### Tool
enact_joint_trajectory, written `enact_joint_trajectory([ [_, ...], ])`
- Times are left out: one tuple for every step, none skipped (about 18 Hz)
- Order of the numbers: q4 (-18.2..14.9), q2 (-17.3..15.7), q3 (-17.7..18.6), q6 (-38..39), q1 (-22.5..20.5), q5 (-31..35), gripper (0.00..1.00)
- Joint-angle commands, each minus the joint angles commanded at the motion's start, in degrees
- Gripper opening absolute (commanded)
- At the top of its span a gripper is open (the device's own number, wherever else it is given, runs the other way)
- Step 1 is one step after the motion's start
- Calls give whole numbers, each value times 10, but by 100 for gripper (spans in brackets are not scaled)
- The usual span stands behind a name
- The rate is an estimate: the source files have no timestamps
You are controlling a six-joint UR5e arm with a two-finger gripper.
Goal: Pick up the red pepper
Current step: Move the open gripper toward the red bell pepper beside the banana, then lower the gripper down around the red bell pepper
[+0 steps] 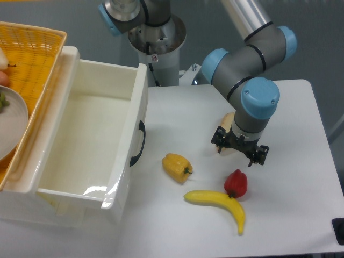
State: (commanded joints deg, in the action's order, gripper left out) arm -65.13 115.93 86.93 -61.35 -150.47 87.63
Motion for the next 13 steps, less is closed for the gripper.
enact_joint_trajectory([
  [1,4,-1,-2,0,0,100],
  [2,10,-1,-3,0,1,100],
  [9,16,-1,-2,0,0,100],
  [20,22,-1,-2,0,0,100],
  [28,28,-1,-2,0,-2,100],
  [33,34,-2,-3,0,-10,100],
  [42,40,-3,-3,2,-14,100],
  [48,44,-6,-2,3,-15,100],
  [50,49,-9,-3,4,-15,100],
  [51,56,-11,-3,4,-15,100],
  [52,61,-12,-3,4,-14,100],
  [54,66,-15,-3,4,-15,100],
  [63,74,-18,-3,4,-15,100],
])
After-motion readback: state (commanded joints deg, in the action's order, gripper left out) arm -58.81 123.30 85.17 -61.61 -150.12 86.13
